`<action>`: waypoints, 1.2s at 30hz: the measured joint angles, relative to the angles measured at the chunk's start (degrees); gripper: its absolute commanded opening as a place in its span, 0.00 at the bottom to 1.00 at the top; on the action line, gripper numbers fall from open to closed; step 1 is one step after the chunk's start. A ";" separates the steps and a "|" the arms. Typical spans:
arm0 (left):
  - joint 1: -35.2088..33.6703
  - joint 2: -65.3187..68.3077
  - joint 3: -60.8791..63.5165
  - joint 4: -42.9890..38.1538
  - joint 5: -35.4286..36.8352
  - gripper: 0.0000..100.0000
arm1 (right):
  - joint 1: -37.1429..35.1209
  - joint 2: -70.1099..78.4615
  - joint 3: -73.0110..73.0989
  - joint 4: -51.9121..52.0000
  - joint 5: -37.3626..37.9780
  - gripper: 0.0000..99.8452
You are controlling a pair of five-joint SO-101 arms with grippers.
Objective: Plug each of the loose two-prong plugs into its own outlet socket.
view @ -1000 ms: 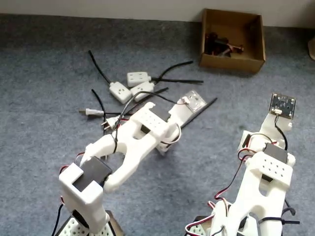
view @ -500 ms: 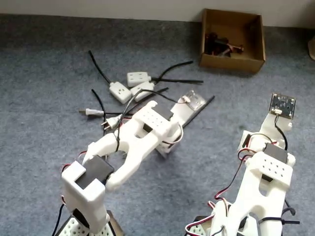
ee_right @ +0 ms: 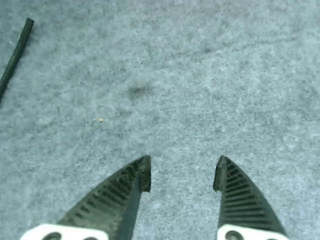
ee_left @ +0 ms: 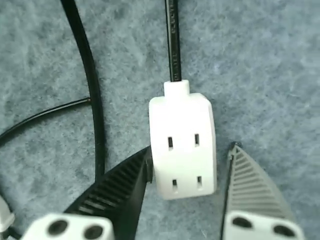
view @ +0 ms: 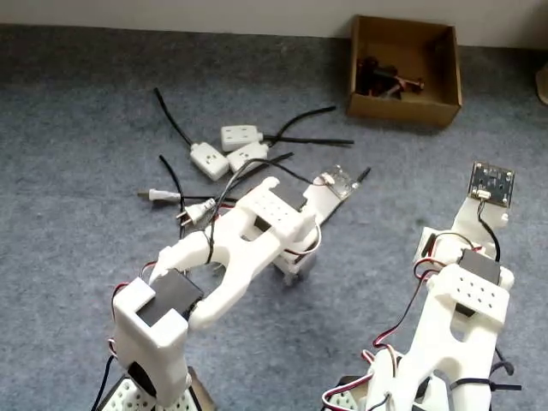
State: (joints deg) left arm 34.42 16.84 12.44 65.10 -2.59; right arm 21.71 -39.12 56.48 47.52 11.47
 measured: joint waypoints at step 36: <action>-5.27 -23.47 -4.31 15.38 -2.37 0.23 | 0.00 0.00 0.00 0.00 0.09 0.20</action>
State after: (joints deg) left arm 29.14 -6.64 8.13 80.48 -4.97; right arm 21.71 -39.12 56.48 47.52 11.56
